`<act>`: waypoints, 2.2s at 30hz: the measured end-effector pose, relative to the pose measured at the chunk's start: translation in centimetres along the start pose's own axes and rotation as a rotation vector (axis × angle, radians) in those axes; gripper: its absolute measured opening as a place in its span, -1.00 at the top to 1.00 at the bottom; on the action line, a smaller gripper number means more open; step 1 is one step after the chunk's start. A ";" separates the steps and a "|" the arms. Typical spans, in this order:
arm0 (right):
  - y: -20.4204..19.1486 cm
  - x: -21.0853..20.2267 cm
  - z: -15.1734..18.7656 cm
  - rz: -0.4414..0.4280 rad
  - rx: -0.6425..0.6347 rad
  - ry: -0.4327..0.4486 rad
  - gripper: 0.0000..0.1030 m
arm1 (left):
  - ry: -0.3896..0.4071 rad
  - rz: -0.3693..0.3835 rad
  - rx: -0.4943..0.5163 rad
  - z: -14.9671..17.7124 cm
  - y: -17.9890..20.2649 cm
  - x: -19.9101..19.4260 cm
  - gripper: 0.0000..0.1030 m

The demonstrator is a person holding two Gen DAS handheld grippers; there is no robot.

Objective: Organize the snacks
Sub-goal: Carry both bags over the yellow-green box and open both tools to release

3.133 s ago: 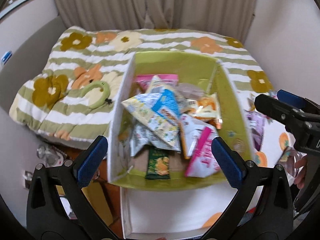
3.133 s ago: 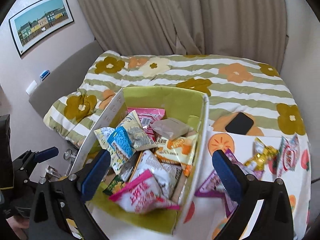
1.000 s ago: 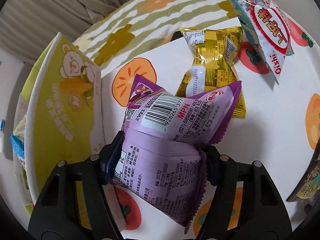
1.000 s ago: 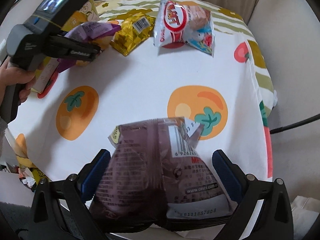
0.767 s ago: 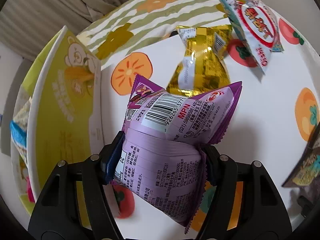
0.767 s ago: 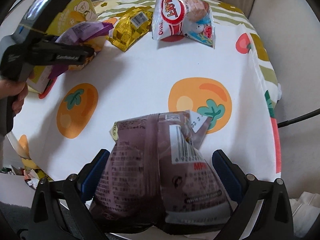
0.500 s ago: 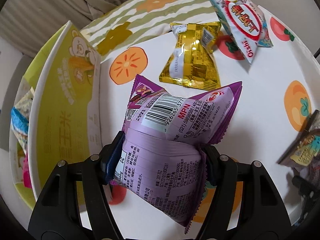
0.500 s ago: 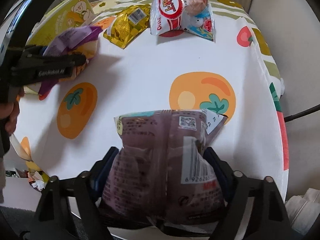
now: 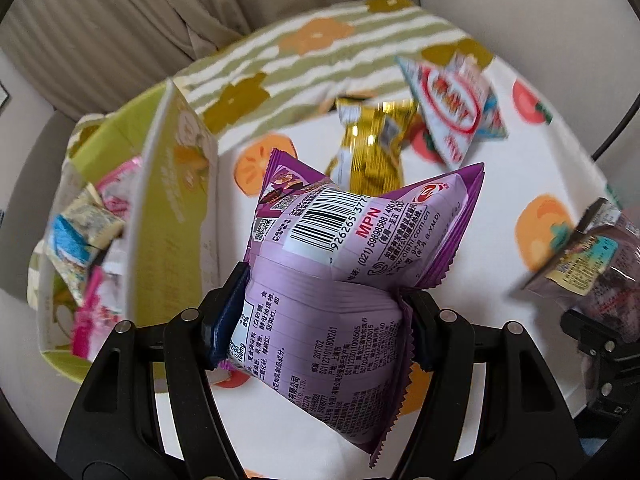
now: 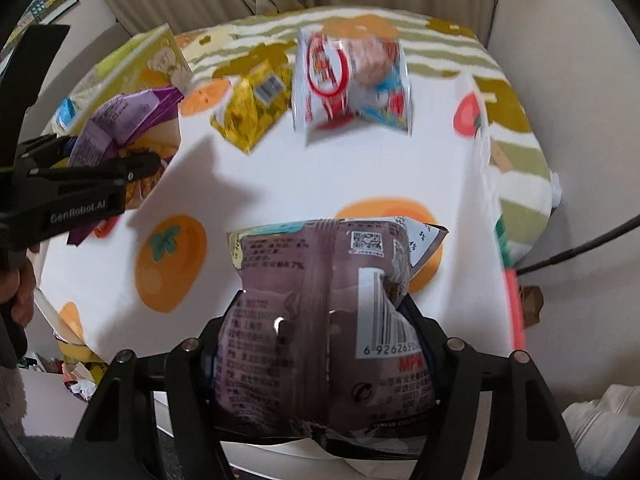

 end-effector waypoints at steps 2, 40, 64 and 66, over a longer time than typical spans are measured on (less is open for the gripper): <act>-0.9 -1.4 -1.3 -0.005 -0.013 0.032 -0.28 | 0.036 -0.003 -0.017 -0.8 -0.5 -1.8 -0.25; -30.9 -1.5 -20.9 -0.159 -0.148 0.196 -0.28 | 0.102 0.001 -0.162 -4.4 -34.7 0.4 -0.28; -33.3 2.5 -21.1 -0.129 -0.077 0.120 -0.32 | 0.104 0.054 -0.289 1.5 -38.4 0.2 -0.99; -34.0 2.7 -21.4 -0.151 -0.084 0.142 -0.49 | 0.105 0.041 -0.313 2.3 -39.0 -0.5 -0.99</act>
Point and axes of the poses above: each gripper's, at about its wrist camera, not at the fingertips, and x roughly the way its jaws point, y to its right, z to its underside, the point moved 7 cm from there along x, roughly the way its jaws point, and after that the axes turned 6 degrees about x, right-handed, at the moved point
